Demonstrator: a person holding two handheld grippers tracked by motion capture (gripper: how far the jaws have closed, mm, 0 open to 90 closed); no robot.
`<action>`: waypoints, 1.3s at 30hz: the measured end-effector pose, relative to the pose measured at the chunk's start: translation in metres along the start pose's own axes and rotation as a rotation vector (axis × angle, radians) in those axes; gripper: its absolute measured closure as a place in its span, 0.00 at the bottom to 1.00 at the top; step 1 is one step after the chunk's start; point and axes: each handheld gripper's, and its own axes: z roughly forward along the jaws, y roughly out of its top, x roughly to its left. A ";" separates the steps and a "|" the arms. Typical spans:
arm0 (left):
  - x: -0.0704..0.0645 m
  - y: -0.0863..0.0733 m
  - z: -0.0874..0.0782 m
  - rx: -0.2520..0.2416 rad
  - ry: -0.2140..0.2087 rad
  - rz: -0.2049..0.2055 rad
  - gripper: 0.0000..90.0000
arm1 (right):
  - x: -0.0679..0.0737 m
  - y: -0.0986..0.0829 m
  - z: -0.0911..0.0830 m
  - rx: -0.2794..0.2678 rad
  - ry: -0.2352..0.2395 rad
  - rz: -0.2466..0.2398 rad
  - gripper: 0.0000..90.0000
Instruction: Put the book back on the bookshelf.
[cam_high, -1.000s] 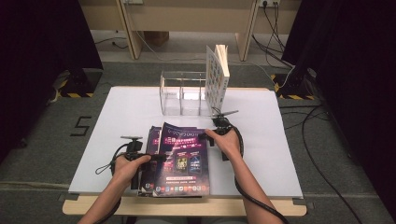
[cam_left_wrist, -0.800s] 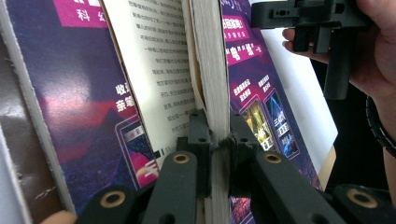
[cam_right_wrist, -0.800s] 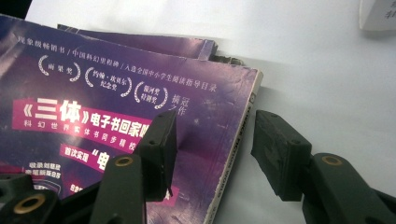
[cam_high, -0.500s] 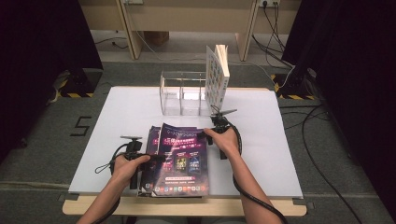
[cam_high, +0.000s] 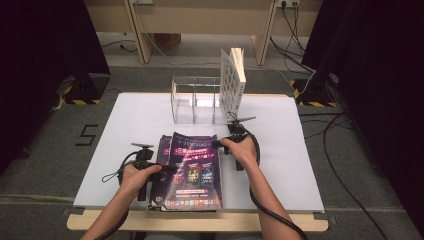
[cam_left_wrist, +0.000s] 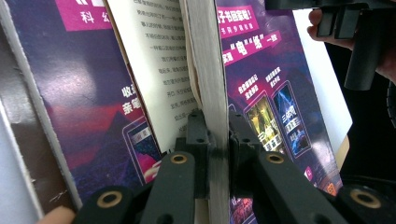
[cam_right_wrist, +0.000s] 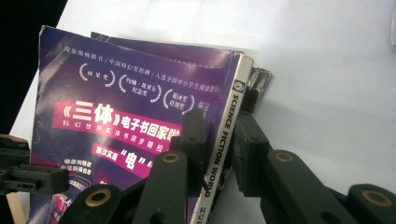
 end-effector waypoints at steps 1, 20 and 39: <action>-0.001 0.000 0.000 0.003 0.004 0.004 0.90 | 0.000 0.000 0.000 0.002 0.000 0.002 0.85; 0.000 -0.001 -0.002 -0.016 0.019 0.028 0.82 | 0.005 0.003 -0.005 -0.039 0.055 0.006 0.89; -0.013 -0.020 -0.022 -0.214 0.091 0.159 0.45 | 0.030 0.001 -0.058 -0.240 0.093 -0.053 0.93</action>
